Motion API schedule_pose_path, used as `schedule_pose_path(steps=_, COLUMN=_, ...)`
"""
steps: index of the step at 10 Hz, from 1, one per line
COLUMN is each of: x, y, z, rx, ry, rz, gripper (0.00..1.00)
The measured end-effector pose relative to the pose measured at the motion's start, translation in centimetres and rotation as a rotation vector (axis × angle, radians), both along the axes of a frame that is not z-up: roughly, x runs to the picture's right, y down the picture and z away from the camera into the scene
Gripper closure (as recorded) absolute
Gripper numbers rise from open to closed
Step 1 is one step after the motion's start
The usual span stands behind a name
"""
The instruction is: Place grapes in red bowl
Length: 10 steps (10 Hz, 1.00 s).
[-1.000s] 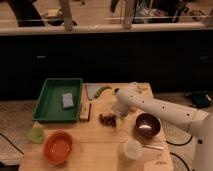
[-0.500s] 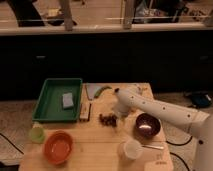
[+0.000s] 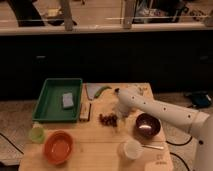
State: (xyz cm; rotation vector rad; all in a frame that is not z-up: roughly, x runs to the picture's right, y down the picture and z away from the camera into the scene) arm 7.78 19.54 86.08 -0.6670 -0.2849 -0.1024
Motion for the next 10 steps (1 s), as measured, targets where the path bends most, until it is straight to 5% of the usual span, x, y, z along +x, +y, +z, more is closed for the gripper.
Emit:
schedule_pose_path(steps=2, x=0.14, y=-0.02, z=0.04, rx=0.000, ry=-0.002, rz=0.000, gripper=0.33)
schedule_pose_path(steps=5, x=0.33, y=0.09, z=0.15, rx=0.002, ry=-0.003, rz=0.002, gripper=0.21)
schedule_pose_path(steps=10, x=0.52, y=-0.56, z=-0.44, rx=0.015, ry=-0.004, rz=-0.001, gripper=0.64)
